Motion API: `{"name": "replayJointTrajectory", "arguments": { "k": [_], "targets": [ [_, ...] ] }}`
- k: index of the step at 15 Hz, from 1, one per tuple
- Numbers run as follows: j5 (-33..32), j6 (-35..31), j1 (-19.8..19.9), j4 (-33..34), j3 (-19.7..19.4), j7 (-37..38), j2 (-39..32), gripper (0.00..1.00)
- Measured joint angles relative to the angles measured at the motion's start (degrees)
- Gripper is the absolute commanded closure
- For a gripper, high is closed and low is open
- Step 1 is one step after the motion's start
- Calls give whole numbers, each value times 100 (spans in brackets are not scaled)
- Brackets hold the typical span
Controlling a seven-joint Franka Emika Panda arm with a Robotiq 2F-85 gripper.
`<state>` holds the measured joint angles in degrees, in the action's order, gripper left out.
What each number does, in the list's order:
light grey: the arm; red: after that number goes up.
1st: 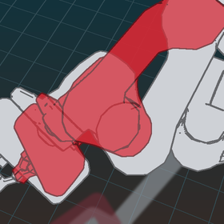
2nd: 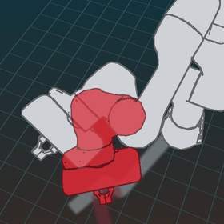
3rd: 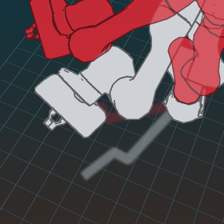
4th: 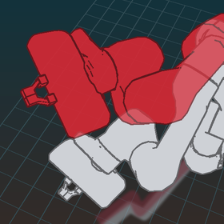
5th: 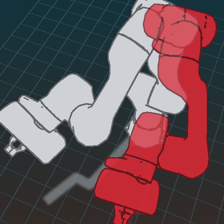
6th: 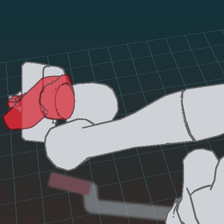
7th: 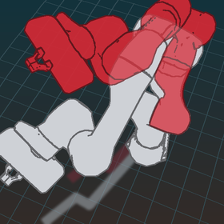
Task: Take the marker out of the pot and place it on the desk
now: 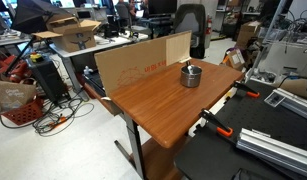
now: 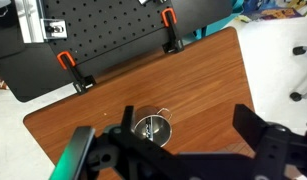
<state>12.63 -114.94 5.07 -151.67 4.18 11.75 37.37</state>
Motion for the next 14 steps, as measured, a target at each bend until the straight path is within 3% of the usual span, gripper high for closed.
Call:
{"name": "replayJointTrajectory", "arguments": {
  "k": [7,14],
  "targets": [
    [-325,-1744,272,233,-73,597,-1472,0],
    [-1323,-2687,275,985,-41,1787,-3074,0]
  ]
}}
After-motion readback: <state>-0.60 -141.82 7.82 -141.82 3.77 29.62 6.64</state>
